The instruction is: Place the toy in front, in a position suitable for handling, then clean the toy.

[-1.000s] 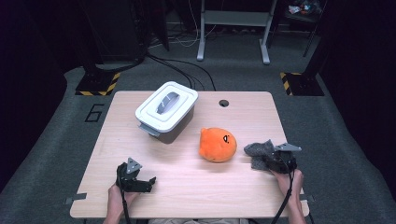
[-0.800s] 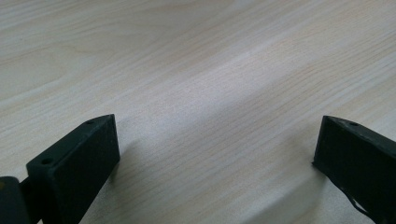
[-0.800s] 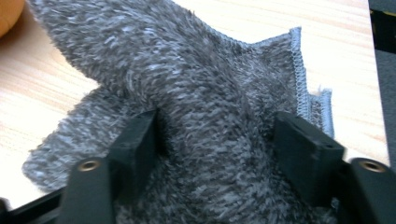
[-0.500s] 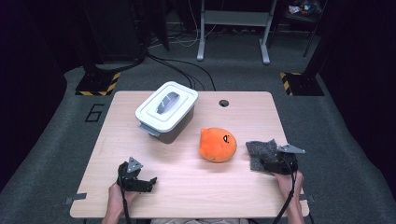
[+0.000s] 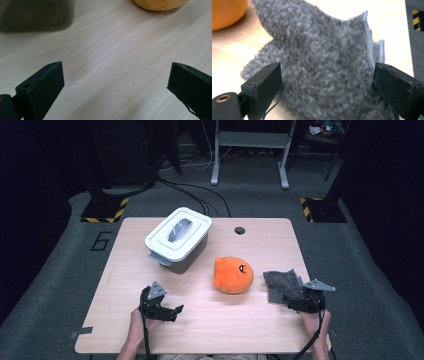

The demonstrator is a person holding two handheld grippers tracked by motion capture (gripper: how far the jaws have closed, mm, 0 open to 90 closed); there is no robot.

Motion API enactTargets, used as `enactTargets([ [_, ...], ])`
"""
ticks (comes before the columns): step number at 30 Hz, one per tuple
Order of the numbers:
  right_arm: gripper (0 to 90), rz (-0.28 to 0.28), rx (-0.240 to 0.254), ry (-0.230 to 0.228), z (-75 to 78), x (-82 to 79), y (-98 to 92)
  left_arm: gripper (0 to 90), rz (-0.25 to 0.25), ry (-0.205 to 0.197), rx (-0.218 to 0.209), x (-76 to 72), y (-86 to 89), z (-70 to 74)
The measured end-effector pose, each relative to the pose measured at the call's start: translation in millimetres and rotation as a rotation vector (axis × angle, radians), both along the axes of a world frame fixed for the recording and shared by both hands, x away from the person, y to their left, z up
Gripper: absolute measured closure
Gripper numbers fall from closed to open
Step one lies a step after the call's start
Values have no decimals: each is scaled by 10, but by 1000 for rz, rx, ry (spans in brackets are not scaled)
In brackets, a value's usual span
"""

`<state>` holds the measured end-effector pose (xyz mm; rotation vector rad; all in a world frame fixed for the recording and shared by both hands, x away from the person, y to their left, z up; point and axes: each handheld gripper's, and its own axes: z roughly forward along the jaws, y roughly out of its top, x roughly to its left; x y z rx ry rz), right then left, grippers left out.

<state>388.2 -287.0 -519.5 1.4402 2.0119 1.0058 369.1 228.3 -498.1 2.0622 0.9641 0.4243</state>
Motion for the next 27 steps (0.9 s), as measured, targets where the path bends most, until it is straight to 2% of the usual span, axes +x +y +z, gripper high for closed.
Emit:
enactTargets([
  [8,72,11,7,-1,11,-41,-39,75,-76,-22,-8,111,-274,82],
  [17,71,27,-1,-6,110,-31,30,139,-150,-50,-11,267,-642,136],
  [19,71,31,-4,-2,124,-21,48,149,-155,-63,-13,302,-718,138],
  [21,70,39,-8,1,131,-8,61,153,-164,-59,-20,347,-784,142],
  [27,72,54,-24,13,134,18,99,246,-175,-54,-25,452,-927,128],
])
